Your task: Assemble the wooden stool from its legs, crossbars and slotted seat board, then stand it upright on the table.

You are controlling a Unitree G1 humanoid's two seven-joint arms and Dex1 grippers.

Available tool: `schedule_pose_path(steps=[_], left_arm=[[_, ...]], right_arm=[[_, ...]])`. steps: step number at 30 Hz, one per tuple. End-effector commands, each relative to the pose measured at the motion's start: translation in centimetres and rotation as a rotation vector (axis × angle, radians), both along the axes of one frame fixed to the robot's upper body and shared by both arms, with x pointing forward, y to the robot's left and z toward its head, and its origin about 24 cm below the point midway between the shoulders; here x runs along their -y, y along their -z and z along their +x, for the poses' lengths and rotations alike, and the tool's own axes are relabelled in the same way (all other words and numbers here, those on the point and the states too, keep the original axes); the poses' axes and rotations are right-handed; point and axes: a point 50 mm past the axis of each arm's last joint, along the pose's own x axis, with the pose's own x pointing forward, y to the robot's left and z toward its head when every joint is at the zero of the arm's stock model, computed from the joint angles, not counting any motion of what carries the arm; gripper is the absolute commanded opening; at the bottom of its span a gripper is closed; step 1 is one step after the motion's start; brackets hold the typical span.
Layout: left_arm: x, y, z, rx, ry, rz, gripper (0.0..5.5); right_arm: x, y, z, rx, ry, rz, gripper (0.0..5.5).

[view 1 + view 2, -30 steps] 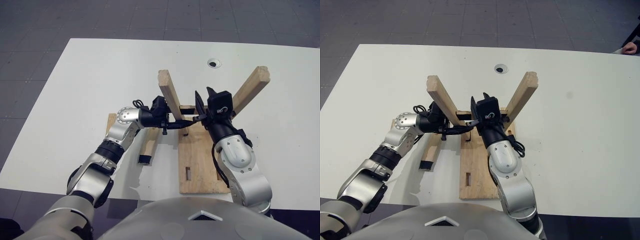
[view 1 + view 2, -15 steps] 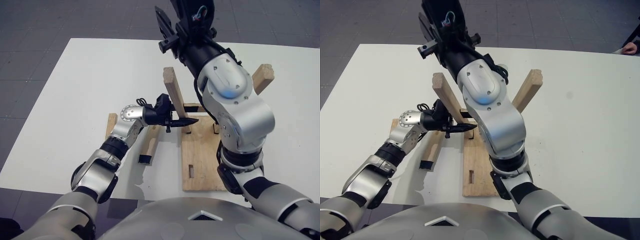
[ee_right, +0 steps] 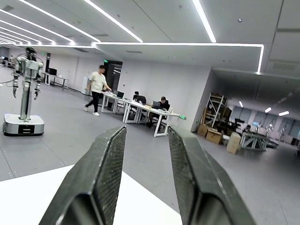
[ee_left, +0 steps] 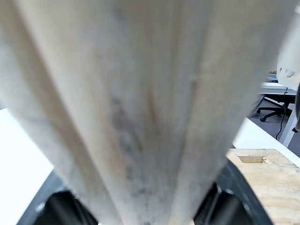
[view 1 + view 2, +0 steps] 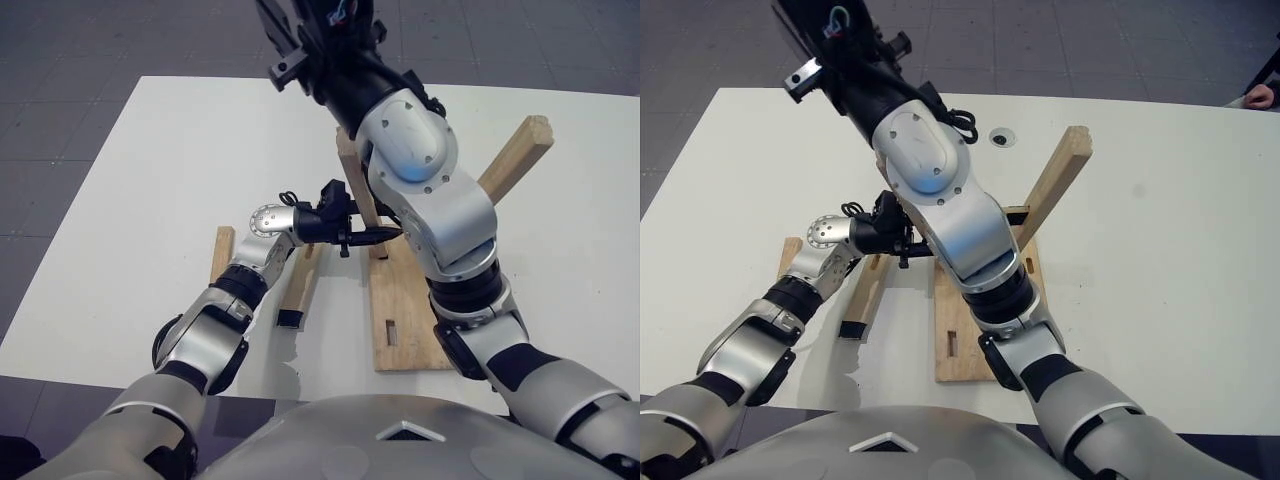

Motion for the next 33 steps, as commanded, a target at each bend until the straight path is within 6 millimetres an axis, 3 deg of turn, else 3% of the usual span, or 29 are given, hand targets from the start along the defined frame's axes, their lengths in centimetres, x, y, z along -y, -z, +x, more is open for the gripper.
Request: schedule_pose_path(steps=[1,5,9,12,15,17,27,33], left_arm=[[-5.7,12.8,-9.3,-0.465,0.102,0.676,2.05],[-5.8,12.8,-9.4,-0.465,0.100,0.673,2.05],[-5.8,12.8,-9.5,-0.466,0.102,0.669,2.05],[-5.8,12.8,-9.7,-0.467,0.101,0.663,2.05],[-5.8,12.8,-9.8,-0.470,0.097,0.655,2.05],[-5.8,12.8,-9.8,-0.471,0.095,0.654,2.05],[-6.0,12.8,-9.9,-0.471,0.100,0.656,2.05],[-6.0,12.9,-9.8,-0.471,0.098,0.662,2.05]], right_arm=[[-3.6,-5.4,-4.7,0.323,-0.142,0.090,1.65],[-3.1,-5.2,-5.4,0.344,-0.119,0.132,1.65],[-2.1,-3.6,-4.4,0.189,-0.043,0.159,1.65],[-1.5,0.1,-3.5,-0.069,-0.016,0.147,1.65],[-2.2,4.4,-4.4,-0.271,-0.046,0.085,1.65],[-2.6,5.3,-4.9,-0.317,-0.061,0.069,1.65],[-3.0,4.3,-5.4,-0.323,-0.091,0.101,1.65],[-3.0,0.5,-5.7,-0.096,-0.144,0.137,1.65]])
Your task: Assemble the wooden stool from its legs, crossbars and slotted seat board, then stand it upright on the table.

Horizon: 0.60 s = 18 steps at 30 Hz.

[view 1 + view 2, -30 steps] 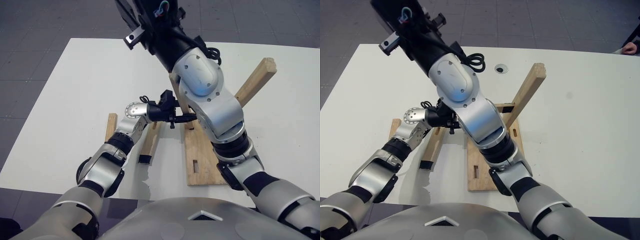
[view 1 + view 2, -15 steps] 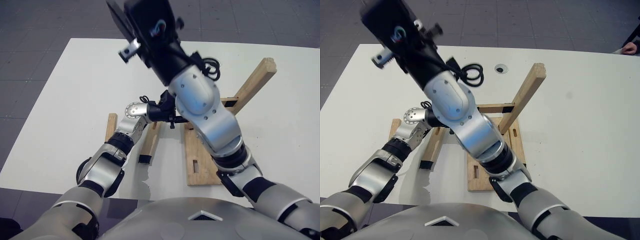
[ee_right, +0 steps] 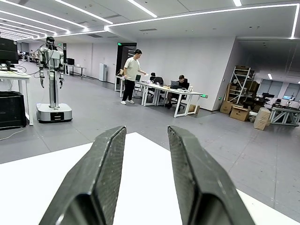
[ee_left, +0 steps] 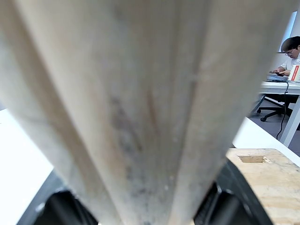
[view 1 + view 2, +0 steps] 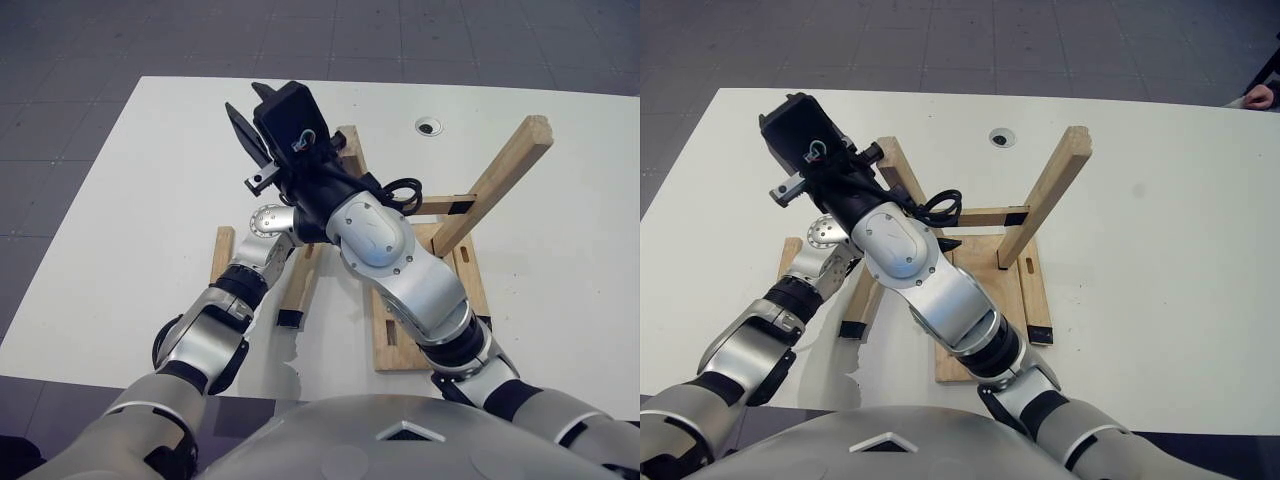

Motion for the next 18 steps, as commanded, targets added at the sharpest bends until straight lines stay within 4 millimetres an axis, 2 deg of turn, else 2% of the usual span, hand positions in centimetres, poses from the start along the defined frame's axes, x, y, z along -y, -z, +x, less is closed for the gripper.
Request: schedule_pose_path(steps=[1,3,5,8,10,12,14,15,16,17,18], left_arm=[[-6.1,12.8,-9.8,-0.474,0.096,0.665,2.05],[-6.1,12.9,-9.8,-0.475,0.093,0.668,2.05],[-6.1,12.9,-9.8,-0.476,0.091,0.670,2.05],[-6.2,12.9,-9.8,-0.477,0.088,0.671,2.05],[-6.2,13.0,-9.8,-0.479,0.085,0.669,2.05],[-6.2,13.0,-9.9,-0.481,0.084,0.668,2.05],[-6.2,13.0,-9.9,-0.482,0.084,0.667,2.05],[-6.1,13.0,-9.9,-0.482,0.082,0.666,2.05],[-6.1,13.0,-9.9,-0.481,0.082,0.664,2.05],[-6.1,13.0,-9.9,-0.481,0.082,0.662,2.05],[-6.1,12.9,-9.9,-0.480,0.083,0.658,2.05]], right_arm=[[-1.0,-5.5,-1.4,0.190,-0.056,0.159,1.65],[-0.1,-7.4,-0.8,0.356,0.019,0.145,1.65],[0.6,-8.5,0.1,0.448,0.089,0.128,1.65],[1.8,-9.5,1.7,0.485,0.162,0.129,1.65],[2.6,-10.5,1.8,0.525,0.198,0.152,1.65],[2.8,-10.2,2.1,0.508,0.208,0.152,1.65],[2.9,-8.7,3.0,0.402,0.215,0.142,1.65],[3.1,-7.0,3.8,0.299,0.221,0.123,1.65],[3.3,-4.1,4.7,0.152,0.234,0.082,1.65],[3.5,-1.7,5.0,0.035,0.239,0.053,1.65],[4.0,1.6,5.0,-0.114,0.252,0.019,1.65]])
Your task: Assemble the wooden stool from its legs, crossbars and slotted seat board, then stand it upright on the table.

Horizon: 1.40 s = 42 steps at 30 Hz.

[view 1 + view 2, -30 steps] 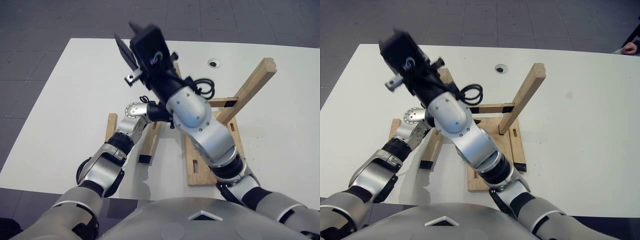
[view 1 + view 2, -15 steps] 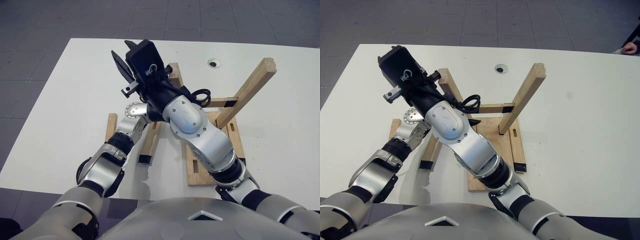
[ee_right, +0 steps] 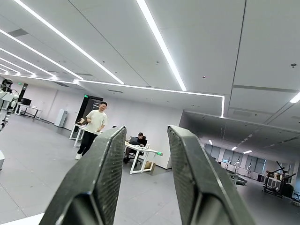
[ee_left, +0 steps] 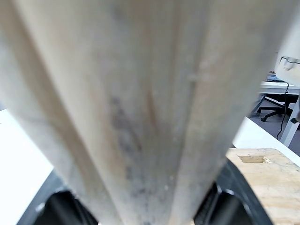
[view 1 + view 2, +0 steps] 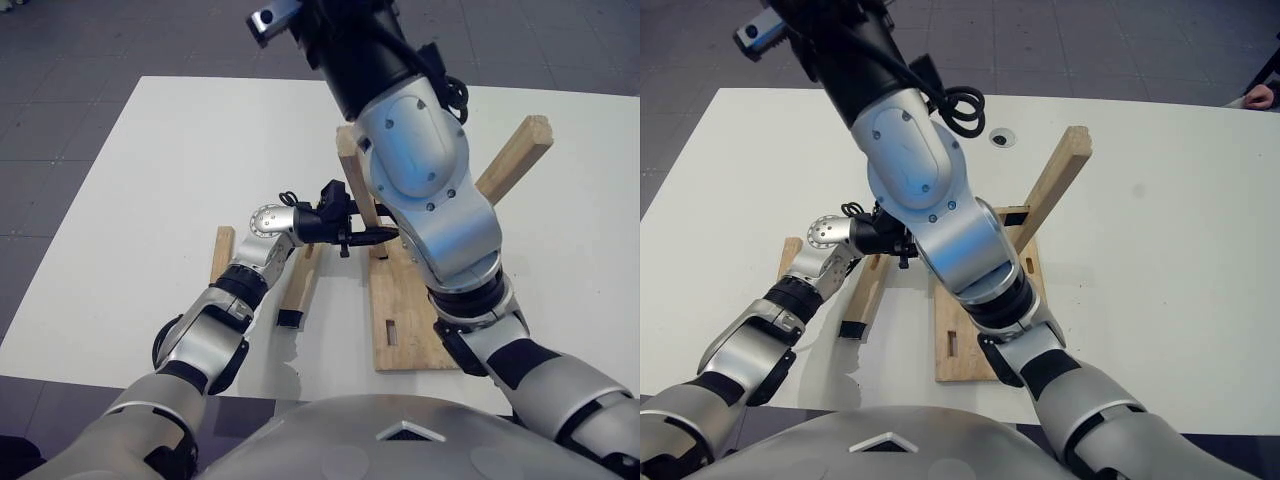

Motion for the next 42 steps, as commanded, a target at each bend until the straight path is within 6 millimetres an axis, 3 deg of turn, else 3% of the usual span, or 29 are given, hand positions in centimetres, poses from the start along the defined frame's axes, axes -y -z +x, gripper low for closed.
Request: schedule_pose_path(steps=[1,3,5,12,14,15,17,19,24,29,32,37,39,42], left_arm=[[-6.0,12.9,-9.9,-0.480,0.084,0.655,2.05],[-6.0,12.8,-9.9,-0.481,0.086,0.648,2.05],[-6.0,12.8,-10.0,-0.483,0.086,0.643,2.05],[-5.9,12.8,-9.7,-0.476,0.086,0.646,2.05],[-5.9,12.8,-9.7,-0.477,0.084,0.643,2.05],[-5.8,12.8,-9.8,-0.477,0.084,0.642,2.05],[-5.7,12.8,-9.8,-0.477,0.085,0.642,2.05],[-5.6,12.8,-9.8,-0.477,0.087,0.640,2.05],[-5.2,12.3,-9.2,-0.459,0.079,0.605,2.05],[-4.7,11.5,-8.3,-0.451,0.074,0.561,2.05],[-4.5,11.2,-8.2,-0.446,0.081,0.539,2.05],[-4.5,10.7,-8.1,-0.441,0.094,0.509,2.05],[-4.4,10.3,-7.9,-0.451,0.105,0.483,2.05],[-4.1,9.6,-7.6,-0.454,0.148,0.445,2.05]], right_arm=[[1.7,11.5,1.6,-0.608,0.052,-0.034,1.65],[2.6,14.5,-0.1,-0.739,0.065,-0.062,1.65],[3.2,15.0,-1.4,-0.772,0.065,-0.065,1.65],[4.5,12.7,-1.1,-0.712,0.090,-0.012,1.65],[4.4,10.4,-0.8,-0.620,0.058,0.039,1.65],[4.8,8.2,-0.5,-0.531,0.053,0.086,1.65],[6.4,4.5,0.1,-0.383,0.074,0.179,1.65],[8.3,2.4,0.3,-0.300,0.112,0.236,1.65],[13.6,-0.1,-0.2,-0.171,0.248,0.263,1.65],[21.5,-1.9,-2.2,-0.065,0.474,0.228,1.65],[25.9,-1.7,-3.5,-0.096,0.615,0.233,1.65],[30.5,-0.2,-5.1,-0.191,0.756,0.243,1.65],[31.7,2.0,-4.9,-0.293,0.779,0.251,1.65],[30.9,7.0,-4.1,-0.496,0.730,0.230,1.65]])
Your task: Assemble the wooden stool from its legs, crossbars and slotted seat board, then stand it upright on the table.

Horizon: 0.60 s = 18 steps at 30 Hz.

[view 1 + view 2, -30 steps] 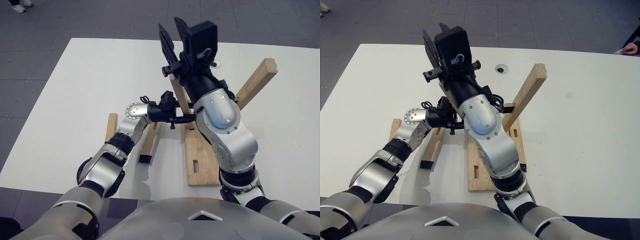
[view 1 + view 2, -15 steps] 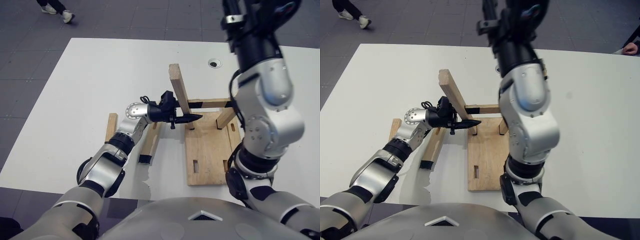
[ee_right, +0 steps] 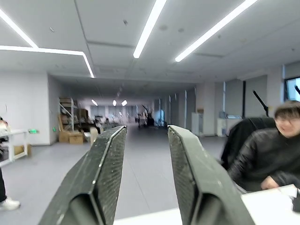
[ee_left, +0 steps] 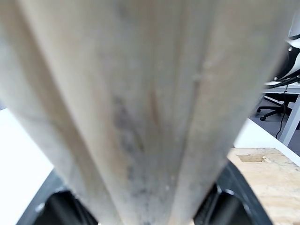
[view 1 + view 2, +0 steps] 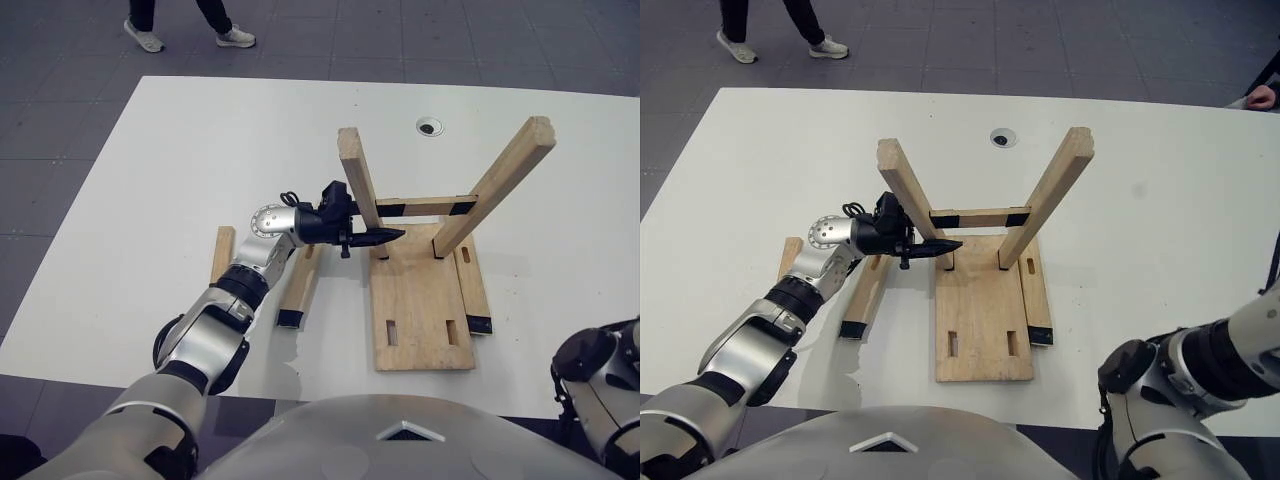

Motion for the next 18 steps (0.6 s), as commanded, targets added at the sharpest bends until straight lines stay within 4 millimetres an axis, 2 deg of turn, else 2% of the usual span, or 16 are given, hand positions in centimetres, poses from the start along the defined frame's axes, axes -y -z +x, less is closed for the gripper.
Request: schedule_pose_path(steps=[1,5,12,13,18], left_arm=[[-4.2,9.4,-7.5,-0.450,0.158,0.432,2.05],[-3.8,8.6,-7.5,-0.472,0.243,0.393,2.05],[-2.6,6.5,-6.5,-0.395,0.258,0.316,2.05],[-2.6,6.3,-6.4,-0.393,0.246,0.307,2.41],[-2.9,4.4,-5.7,-0.338,0.219,0.267,3.27]], right_arm=[[-0.4,7.1,0.8,-0.277,-0.099,0.112,1.65],[-2.0,9.6,1.0,-0.353,-0.166,0.129,1.65],[-2.4,10.1,1.0,-0.368,-0.185,0.117,1.65],[-2.5,10.2,1.0,-0.370,-0.185,0.116,1.59],[-2.8,10.4,1.1,-0.372,-0.192,0.113,1.59]])
